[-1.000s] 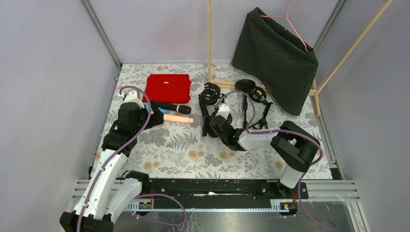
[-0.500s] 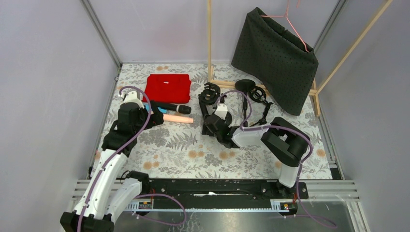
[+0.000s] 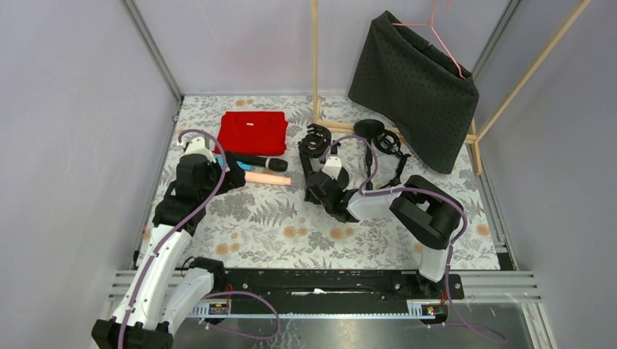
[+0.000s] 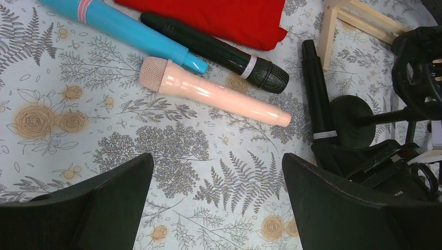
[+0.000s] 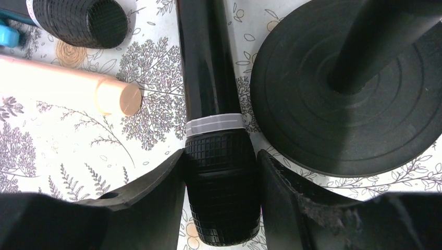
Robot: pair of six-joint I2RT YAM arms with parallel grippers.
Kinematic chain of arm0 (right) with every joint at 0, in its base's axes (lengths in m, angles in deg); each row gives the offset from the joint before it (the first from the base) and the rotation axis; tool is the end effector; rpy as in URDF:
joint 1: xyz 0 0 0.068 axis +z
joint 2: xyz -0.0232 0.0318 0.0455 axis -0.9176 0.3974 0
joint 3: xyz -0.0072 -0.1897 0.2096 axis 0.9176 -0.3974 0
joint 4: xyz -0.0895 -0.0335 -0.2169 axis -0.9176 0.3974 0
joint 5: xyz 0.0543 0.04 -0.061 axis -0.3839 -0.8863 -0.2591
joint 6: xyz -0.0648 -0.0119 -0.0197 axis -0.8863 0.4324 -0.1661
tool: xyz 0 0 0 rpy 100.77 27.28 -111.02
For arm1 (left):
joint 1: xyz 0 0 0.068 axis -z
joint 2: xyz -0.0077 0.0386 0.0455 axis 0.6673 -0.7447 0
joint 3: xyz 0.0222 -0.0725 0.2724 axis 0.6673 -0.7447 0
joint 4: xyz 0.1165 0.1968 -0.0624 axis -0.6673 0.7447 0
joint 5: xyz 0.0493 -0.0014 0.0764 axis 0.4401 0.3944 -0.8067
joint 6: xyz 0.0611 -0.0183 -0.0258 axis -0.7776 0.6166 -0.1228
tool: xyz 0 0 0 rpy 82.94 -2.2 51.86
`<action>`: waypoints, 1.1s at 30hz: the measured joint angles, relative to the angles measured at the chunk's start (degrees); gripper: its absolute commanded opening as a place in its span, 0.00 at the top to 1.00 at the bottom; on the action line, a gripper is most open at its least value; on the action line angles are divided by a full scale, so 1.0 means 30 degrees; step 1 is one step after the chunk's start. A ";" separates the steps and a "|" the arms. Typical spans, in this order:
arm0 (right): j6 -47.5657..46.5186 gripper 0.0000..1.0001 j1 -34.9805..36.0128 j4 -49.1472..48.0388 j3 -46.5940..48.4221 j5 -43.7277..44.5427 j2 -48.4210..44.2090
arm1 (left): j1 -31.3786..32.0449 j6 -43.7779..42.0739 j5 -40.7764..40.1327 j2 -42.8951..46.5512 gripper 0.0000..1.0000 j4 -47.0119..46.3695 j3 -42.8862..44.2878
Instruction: Attach the microphones to the stand
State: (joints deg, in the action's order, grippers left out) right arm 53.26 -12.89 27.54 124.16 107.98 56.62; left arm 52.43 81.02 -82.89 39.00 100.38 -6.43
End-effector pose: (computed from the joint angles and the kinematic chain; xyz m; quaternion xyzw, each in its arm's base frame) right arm 0.2421 0.2857 0.1618 0.0139 0.8679 0.1841 0.4612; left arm 0.1498 -0.0231 0.3022 -0.1259 0.8632 -0.1111 0.4762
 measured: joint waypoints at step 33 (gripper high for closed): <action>-0.0911 0.79 0.0204 1.3100 -0.3927 -0.9872 -1.5948 | 0.8437 -0.4000 0.0984 0.2754 0.01 -0.2667 -0.0211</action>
State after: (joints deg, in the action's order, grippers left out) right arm 50.53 -12.28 66.84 112.38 78.36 8.78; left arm 77.74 69.02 -79.94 47.26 92.38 -7.07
